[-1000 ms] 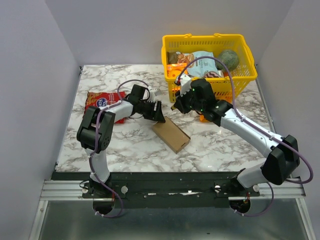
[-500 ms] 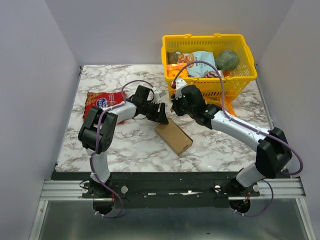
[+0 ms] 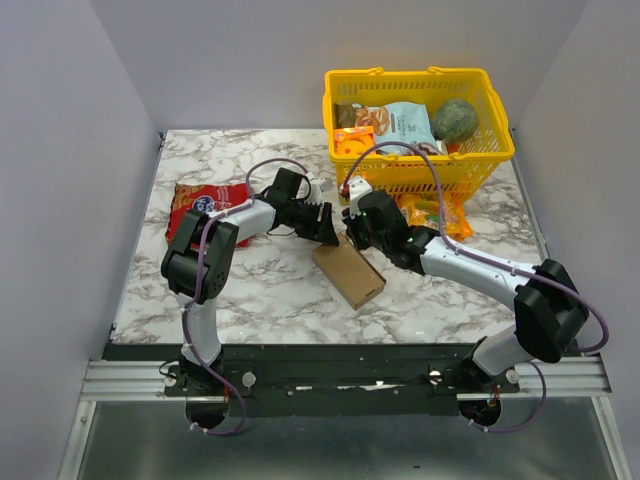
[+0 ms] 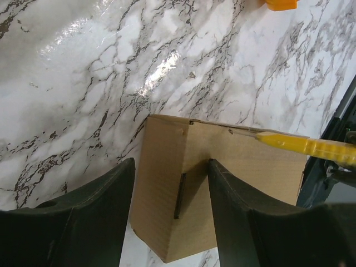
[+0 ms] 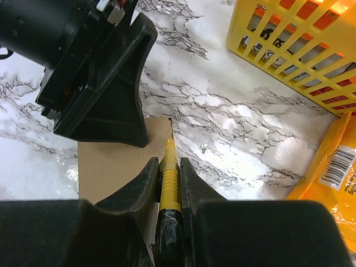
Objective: Unpack the express box
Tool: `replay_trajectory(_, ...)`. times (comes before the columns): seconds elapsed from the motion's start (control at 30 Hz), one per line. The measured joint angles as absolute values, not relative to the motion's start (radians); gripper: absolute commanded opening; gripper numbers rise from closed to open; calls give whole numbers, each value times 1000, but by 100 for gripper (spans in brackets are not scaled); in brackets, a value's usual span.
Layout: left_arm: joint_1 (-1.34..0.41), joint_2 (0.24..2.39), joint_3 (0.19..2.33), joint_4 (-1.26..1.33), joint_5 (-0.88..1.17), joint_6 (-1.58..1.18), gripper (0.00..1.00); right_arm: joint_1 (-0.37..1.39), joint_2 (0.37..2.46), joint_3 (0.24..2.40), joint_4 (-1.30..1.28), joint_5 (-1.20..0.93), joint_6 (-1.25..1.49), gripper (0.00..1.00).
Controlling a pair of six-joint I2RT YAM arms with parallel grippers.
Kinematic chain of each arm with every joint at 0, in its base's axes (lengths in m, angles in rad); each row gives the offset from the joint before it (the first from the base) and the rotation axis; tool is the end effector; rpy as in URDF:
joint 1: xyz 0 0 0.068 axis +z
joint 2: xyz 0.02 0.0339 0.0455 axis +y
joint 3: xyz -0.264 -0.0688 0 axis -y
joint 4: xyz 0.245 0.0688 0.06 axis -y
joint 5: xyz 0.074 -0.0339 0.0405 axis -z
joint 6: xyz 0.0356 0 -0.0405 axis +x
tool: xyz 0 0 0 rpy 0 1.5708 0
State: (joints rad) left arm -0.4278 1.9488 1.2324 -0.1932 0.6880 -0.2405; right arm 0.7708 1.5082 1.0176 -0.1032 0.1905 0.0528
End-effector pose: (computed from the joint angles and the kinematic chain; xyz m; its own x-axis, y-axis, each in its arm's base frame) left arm 0.3582 -0.1881 0.1631 -0.8583 0.1891 -0.4770 0.4848 0.6035 -0.6330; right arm 0.2473 0.2308 0.2535 -0.4310 -0.3463 -0.8333 -0.5495 0.8332 -0.0621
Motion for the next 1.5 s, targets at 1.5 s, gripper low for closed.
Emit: replay_trajectory(1.5, -433, 1967, 1256, -210, 700, -252, 59, 792, 1569, 1020, 28, 213, -37, 0)
